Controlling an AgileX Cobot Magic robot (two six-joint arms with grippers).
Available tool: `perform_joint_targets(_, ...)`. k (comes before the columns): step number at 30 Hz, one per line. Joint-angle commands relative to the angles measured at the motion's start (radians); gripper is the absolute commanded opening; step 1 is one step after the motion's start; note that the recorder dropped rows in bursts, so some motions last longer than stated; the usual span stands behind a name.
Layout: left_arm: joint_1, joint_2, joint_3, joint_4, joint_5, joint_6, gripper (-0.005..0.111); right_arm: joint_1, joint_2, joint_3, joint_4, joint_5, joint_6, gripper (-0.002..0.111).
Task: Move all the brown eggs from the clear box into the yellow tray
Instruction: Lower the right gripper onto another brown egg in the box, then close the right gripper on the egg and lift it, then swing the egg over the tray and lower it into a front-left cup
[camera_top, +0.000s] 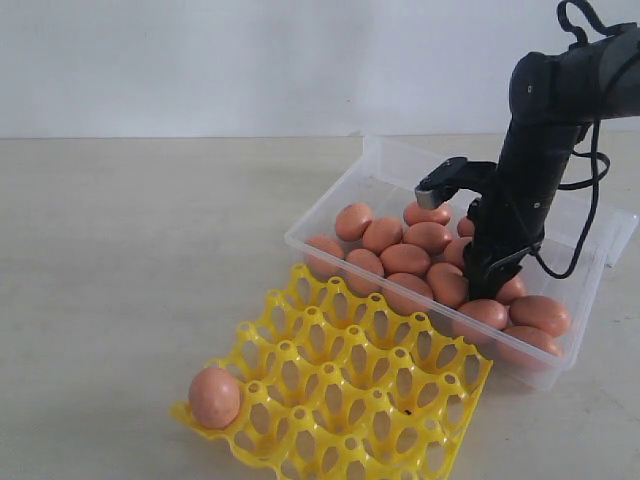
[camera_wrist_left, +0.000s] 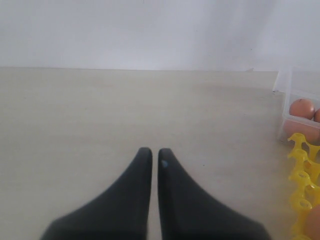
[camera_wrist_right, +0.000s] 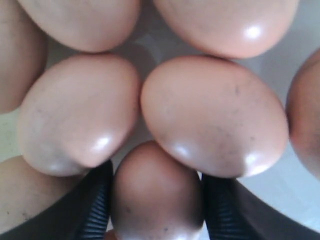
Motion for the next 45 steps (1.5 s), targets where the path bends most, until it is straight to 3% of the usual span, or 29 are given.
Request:
perform_joint_targets(1, -0.005, -0.003, 0.004, 0.003, -0.010, 0.003, 0.004, -0.001, -0.005, -0.002, 0.007, 0.017, 0.088, 0.000)
perform_joint_targets(10, -0.005, -0.003, 0.004, 0.003, -0.010, 0.003, 0.004, -0.001, -0.042, -0.002, 0.003, 0.019, 0.171, 0.000)
perform_joint_targets(27, -0.005, -0.003, 0.004, 0.003, -0.011, 0.003, 0.004, -0.001, -0.382, -0.002, 0.016, -0.169, 0.478, 0.000)
perform_joint_targets(31, -0.005, -0.003, 0.004, 0.003, -0.011, 0.003, 0.004, 0.001, -0.510, 0.058, 0.105, -0.378, 0.510, 0.000)
perform_joint_targets(37, -0.005, -0.003, 0.004, 0.003, -0.011, 0.003, 0.004, 0.001, -0.774, 0.297, 0.184, -0.760, 0.497, 0.000)
perform_joint_targets(45, -0.005, -0.003, 0.004, 0.003, -0.011, 0.003, 0.004, 0.001, -1.049, 0.697, 0.179, -1.085, 0.262, 0.000)
